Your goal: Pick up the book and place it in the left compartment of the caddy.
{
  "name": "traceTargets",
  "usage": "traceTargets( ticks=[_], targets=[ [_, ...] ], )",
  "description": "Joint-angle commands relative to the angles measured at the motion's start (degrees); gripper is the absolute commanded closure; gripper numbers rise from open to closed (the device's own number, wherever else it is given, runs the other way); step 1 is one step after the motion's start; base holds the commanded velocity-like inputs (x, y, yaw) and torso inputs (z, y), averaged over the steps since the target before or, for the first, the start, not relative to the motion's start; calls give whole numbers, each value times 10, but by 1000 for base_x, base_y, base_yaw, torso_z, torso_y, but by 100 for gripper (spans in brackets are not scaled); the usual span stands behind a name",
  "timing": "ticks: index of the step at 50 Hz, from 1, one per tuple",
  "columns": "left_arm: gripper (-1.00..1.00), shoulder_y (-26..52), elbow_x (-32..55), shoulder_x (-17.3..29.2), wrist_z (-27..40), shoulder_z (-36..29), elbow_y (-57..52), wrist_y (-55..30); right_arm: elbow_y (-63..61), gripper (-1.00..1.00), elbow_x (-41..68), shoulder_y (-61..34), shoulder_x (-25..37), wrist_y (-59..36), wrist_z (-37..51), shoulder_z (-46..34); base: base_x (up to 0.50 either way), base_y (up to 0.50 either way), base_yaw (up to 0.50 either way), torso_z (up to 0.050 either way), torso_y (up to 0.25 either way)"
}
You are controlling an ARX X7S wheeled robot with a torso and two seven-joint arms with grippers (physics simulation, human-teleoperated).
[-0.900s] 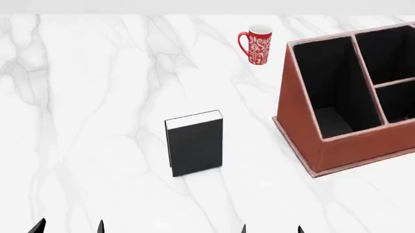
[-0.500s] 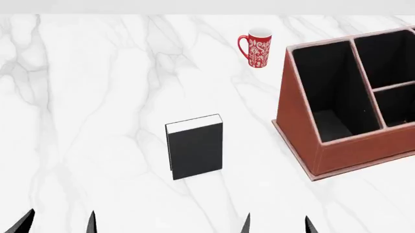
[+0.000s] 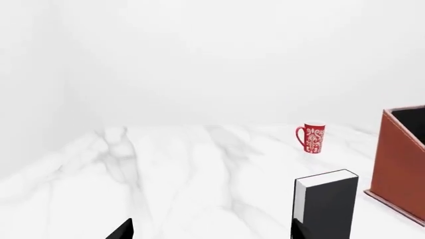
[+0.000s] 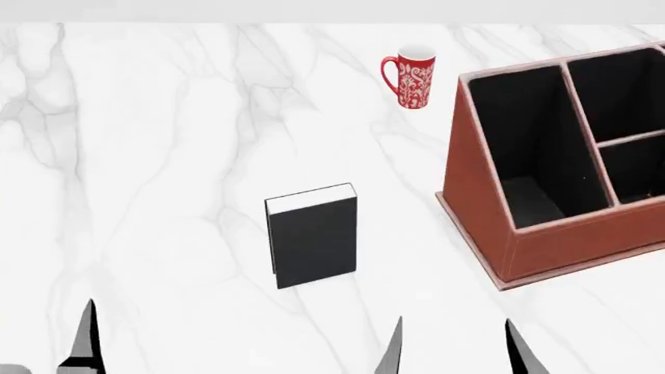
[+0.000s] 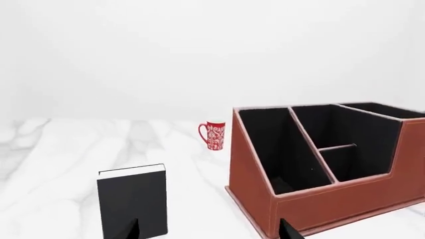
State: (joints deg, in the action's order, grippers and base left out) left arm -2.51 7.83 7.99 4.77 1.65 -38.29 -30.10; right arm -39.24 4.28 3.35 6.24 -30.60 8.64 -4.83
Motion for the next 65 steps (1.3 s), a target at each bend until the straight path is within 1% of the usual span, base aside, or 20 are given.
traceTargets(
  ticks=[1, 3, 6, 8, 10, 24, 25, 27, 29, 35, 37, 42, 43, 47, 56, 58, 63, 65],
  targets=[
    [-100, 5, 26, 12, 6, 21, -58, -45, -87, -100, 13, 3, 12, -78, 12, -3, 0, 0, 0, 0, 0],
    [-100, 3, 27, 12, 7, 21, -60, -43, -109, -100, 17, 4, 15, -93, 13, -1, 0, 0, 0, 0, 0],
    [-100, -2, 27, 14, 7, 19, -62, -40, -130, -100, 18, 9, 23, -90, 10, -3, 0, 0, 0, 0, 0],
    [-100, -3, 30, 15, 7, 19, -64, -41, -129, -100, 35, 36, 41, -14, -25, -7, 170, 0, 0, 0, 0],
    [-100, -2, 31, 15, 8, 18, -63, -40, -135, -100, 17, 26, 37, -47, -1, -7, 500, 0, 0, 0, 0],
    [-100, -5, 36, 21, 13, 14, -63, -36, -146, -100, 34, 23, 42, -59, 9, -1, 500, 0, 0, 0, 0],
    [-100, -7, 38, 22, 10, 14, -65, -32, -168, -100, 35, 23, 44, -74, 13, 2, 0, 0, 0, 0, 0],
    [-100, -8, 39, 23, 11, 13, -67, -33, -170, -100, 35, 21, 48, -78, 13, -2, 0, -102, 0, 0, 0],
    [-100, -9, 39, 24, 12, 13, -66, -32, -167, -100, 51, 20, 44, -82, 9, 7, 0, -500, 0, 0, 0],
    [-100, -9, 42, 26, 14, 12, -67, -31, -166, -100, 44, 20, 48, -79, 17, 3, 0, -500, 0, 0, 0],
    [-100, -9, 43, 27, 15, 12, -68, -32, -166, -100, 59, 18, 42, -85, 17, 16, 0, -500, 0, 0, 0],
    [-100, -9, 45, 28, 17, 11, -67, -31, -166, -100, 56, 21, 48, -75, 21, 8, 0, 0, 0, 0, 0],
    [-100, -10, 45, 29, 17, 10, -67, -29, -167, -100, 39, 21, 60, -71, 21, -8, 0, -277, 0, 0, 0],
    [-100, -10, 46, 30, 19, 8, -66, -29, -163, -100, 40, 22, 60, -67, 25, -7, 0, -495, 0, 0, 0],
    [-100, -10, 50, 33, 22, 8, -67, -29, -168, -100, 72, 21, 54, -69, 24, 13, 0, -423, 0, 0, 0],
    [-100, -9, 52, 34, 23, 9, -68, -31, -168, -100, 59, 21, 60, -67, 29, 4, 0, -309, 0, 0, 0],
    [-100, -10, 53, 35, 25, 8, -67, -28, -168, -100, 68, 21, 58, -69, 31, 7, 0, -500, 0, 0, 0],
    [-100, -10, 53, 36, 26, 7, -67, -27, -166, -100, 86, 15, 52, -84, 32, 21, 0, -250, 0, 0, 0]
  ],
)
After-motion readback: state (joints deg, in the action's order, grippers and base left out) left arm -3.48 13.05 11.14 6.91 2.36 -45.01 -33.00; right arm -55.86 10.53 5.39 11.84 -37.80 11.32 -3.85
